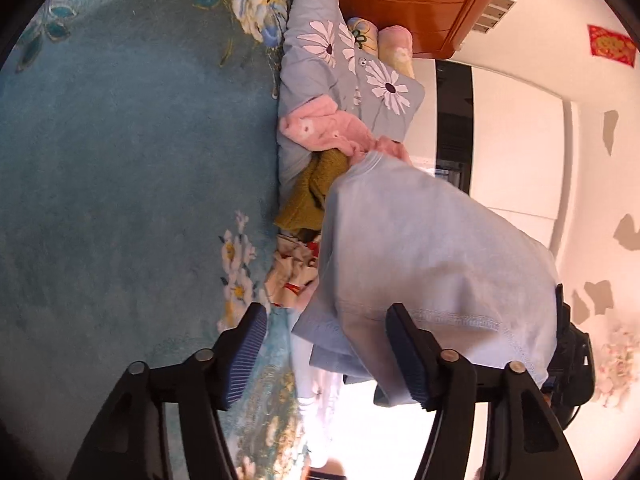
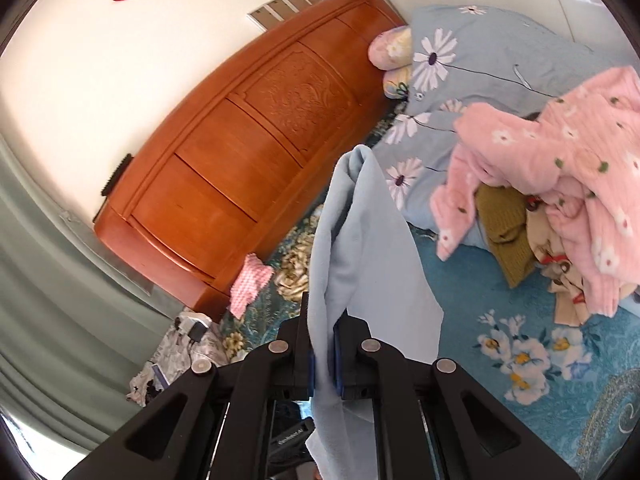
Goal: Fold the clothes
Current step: 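Lift the folded shirt with both grippers and carry it toward the headboard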
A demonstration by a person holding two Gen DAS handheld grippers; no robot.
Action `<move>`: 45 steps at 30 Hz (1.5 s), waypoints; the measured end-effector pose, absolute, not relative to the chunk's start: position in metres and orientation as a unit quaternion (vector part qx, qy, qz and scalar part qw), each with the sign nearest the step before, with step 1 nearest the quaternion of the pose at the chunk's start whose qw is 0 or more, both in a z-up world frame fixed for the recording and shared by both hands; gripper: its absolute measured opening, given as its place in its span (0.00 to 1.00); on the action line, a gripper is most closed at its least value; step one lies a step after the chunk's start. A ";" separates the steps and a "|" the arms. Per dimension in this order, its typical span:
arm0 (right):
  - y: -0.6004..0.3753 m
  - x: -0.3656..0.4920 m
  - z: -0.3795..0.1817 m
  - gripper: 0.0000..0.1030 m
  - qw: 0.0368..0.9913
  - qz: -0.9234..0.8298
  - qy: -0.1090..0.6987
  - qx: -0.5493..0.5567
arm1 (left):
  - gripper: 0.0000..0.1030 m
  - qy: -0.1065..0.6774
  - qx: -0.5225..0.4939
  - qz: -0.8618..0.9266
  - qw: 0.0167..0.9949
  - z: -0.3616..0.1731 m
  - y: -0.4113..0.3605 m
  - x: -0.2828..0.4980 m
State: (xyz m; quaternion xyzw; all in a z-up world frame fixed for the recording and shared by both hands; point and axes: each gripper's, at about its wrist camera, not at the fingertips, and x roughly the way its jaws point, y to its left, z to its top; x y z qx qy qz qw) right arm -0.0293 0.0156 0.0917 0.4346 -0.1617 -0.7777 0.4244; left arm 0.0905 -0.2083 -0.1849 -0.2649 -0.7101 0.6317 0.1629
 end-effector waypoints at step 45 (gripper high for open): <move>-0.430 -0.026 -0.005 0.07 0.677 -0.543 0.041 0.495 | 0.37 -0.628 -0.086 0.758 -0.152 -0.184 -0.497 0.201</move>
